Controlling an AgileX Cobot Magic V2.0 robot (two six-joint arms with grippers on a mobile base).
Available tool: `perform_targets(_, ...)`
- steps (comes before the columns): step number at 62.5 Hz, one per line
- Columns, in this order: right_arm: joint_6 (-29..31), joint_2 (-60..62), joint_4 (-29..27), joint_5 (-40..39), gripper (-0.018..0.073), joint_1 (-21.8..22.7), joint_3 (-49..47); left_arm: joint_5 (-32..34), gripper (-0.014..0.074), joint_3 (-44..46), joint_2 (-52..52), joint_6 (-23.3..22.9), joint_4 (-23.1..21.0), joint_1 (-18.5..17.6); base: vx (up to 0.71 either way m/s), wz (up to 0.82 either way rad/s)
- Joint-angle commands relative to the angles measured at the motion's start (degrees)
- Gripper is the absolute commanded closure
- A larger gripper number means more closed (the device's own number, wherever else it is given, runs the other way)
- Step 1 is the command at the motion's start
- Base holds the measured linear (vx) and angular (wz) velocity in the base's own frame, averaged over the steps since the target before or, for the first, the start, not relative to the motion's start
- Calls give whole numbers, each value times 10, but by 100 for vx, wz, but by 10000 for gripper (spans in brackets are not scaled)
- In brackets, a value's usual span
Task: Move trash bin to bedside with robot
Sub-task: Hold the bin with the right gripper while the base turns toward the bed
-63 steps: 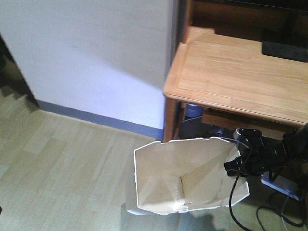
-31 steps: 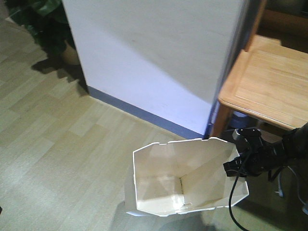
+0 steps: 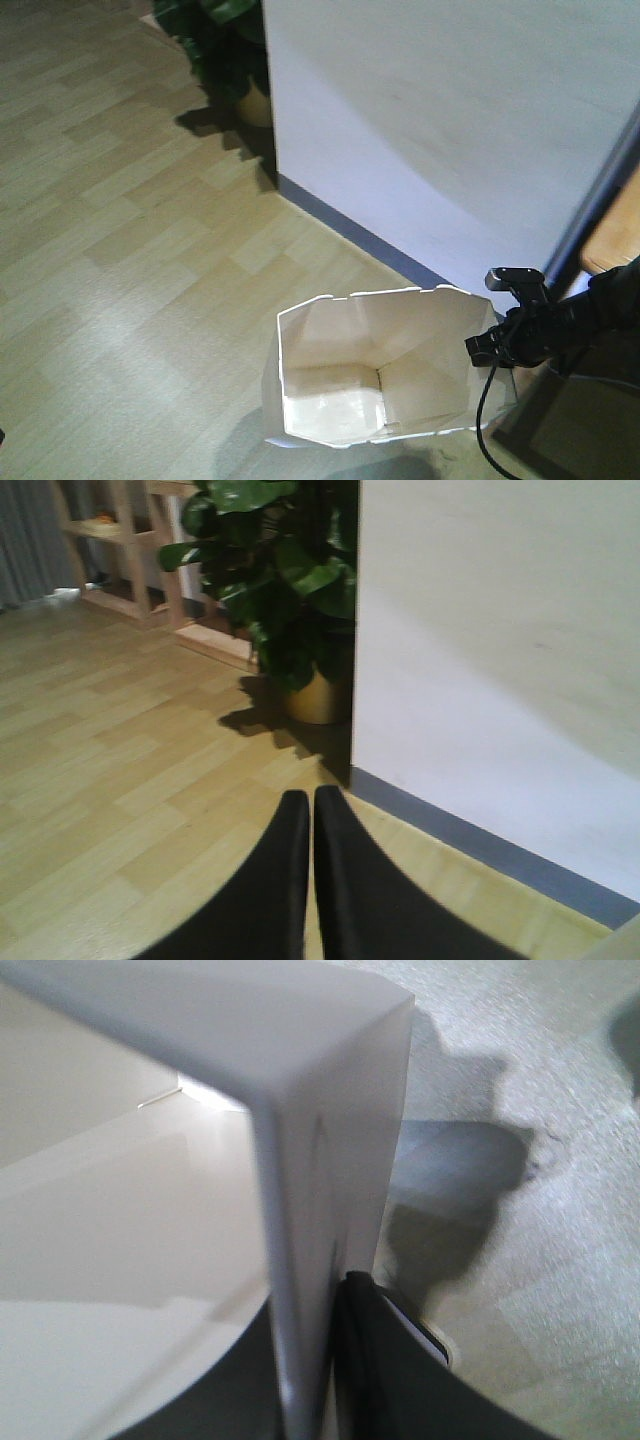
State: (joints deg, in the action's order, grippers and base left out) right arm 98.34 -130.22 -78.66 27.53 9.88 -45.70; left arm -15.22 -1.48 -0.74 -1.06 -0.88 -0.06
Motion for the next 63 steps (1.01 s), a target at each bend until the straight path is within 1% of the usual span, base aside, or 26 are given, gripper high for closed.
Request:
perform_targets(1,-1,41,-24,126,564,1,-5,40,603,-11,-8,-3,-2,-1,8,47)
perform_targets(63,-1,41,-24,126,564,1,-5,40,603,-11,-8,-3,-2,-1,8,56)
